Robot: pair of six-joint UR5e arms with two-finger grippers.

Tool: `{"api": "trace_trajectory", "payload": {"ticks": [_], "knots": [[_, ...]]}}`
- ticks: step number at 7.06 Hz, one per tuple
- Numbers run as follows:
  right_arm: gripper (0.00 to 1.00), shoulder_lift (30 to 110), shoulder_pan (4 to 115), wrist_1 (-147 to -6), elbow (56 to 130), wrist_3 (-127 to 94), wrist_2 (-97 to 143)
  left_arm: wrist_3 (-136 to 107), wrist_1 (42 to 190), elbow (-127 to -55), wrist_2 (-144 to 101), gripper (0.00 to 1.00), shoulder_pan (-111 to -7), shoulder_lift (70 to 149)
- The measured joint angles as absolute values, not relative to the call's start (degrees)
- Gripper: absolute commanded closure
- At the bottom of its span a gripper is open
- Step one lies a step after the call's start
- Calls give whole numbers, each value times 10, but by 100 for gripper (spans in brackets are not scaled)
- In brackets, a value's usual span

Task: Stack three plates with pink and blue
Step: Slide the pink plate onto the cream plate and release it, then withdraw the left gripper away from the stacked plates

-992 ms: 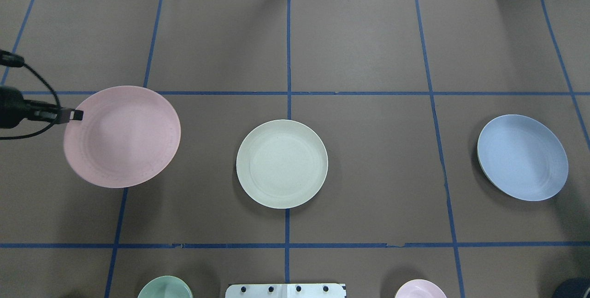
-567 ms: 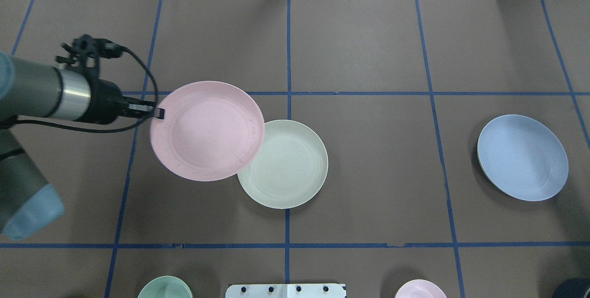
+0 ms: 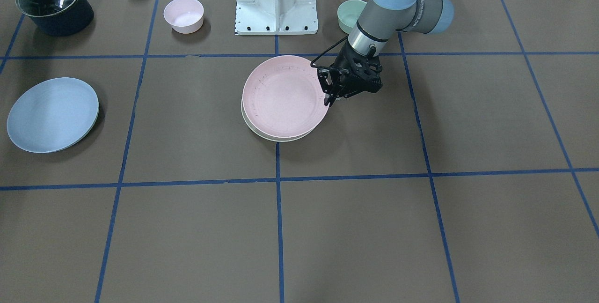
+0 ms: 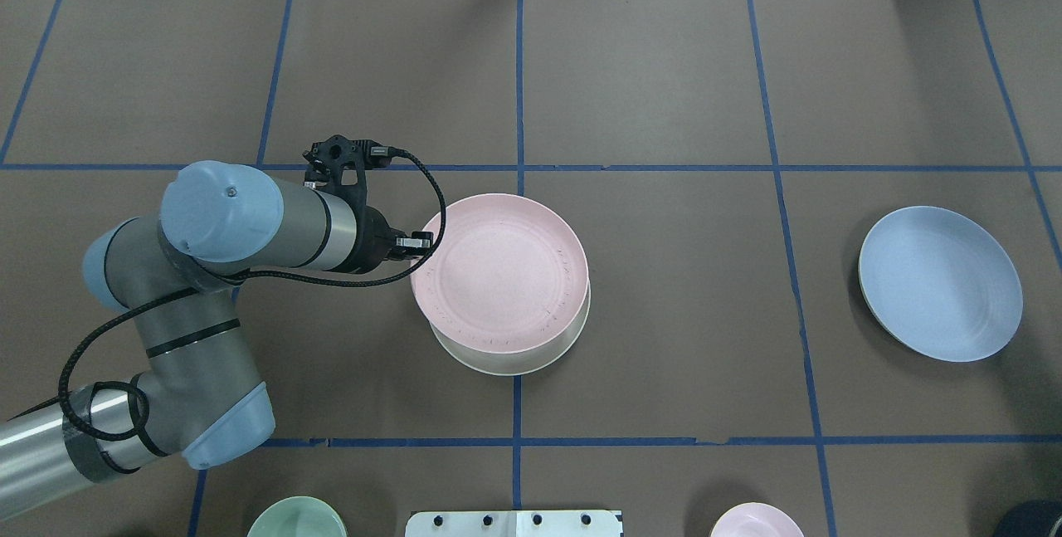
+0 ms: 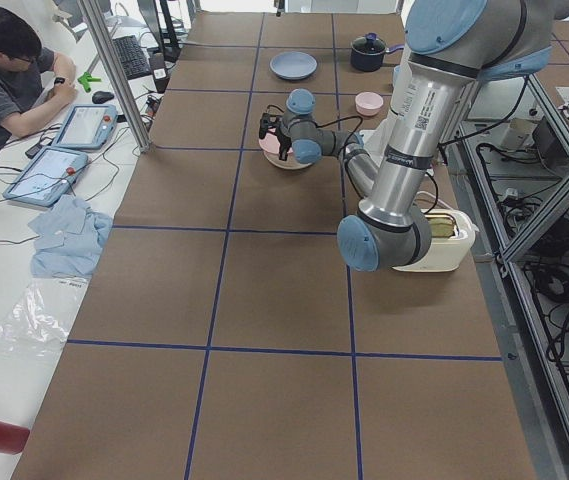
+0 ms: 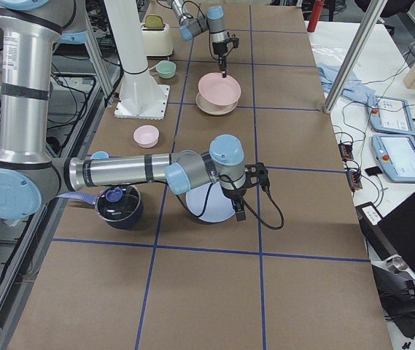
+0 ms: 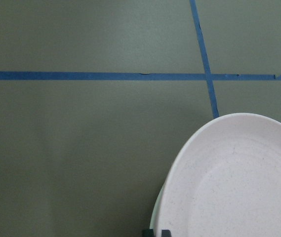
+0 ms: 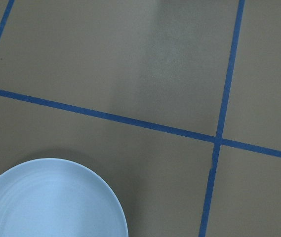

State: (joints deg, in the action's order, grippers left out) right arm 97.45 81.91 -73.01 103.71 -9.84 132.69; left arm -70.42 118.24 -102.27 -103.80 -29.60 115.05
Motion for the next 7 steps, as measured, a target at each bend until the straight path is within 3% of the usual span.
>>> {"api": "trace_trajectory", "payload": {"ticks": [1, 2, 3, 7], "knots": [[0, 974, 819, -730, 1037, -98, 1327, -707, 1183, -1020, -1033, 100, -286, 1152], [0, 974, 819, -730, 1038, -98, 1327, -708, 1184, -1016, -1029, 33, -278, 1152], [0, 974, 819, -730, 1037, -98, 1327, -708, 1184, -1013, -1027, 0, -274, 1151], [0, 972, 819, -730, 1037, -105, 1327, -677, 1174, -1039, -1042, 0, -306, 1148]]}}
